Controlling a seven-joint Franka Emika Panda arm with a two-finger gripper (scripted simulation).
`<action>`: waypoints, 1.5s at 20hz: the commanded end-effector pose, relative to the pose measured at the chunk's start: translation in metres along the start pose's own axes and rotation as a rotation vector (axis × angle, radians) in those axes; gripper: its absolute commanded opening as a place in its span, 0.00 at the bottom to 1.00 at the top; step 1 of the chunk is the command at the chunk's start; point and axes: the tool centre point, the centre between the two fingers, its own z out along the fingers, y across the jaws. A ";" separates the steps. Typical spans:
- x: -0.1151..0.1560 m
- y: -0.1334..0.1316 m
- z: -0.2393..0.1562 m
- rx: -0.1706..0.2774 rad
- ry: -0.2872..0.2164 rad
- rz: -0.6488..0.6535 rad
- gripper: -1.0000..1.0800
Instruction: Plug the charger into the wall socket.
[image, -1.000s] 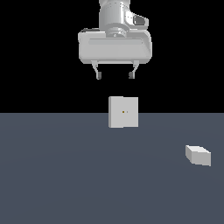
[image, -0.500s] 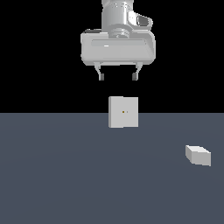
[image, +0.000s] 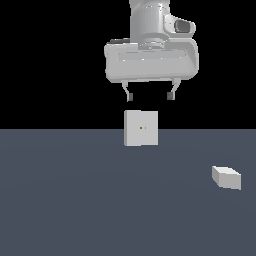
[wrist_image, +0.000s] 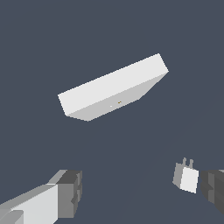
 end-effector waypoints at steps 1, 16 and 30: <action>-0.007 0.013 0.009 -0.005 0.020 0.025 0.96; -0.053 0.089 0.069 -0.036 0.149 0.180 0.96; -0.075 0.124 0.102 -0.046 0.214 0.257 0.96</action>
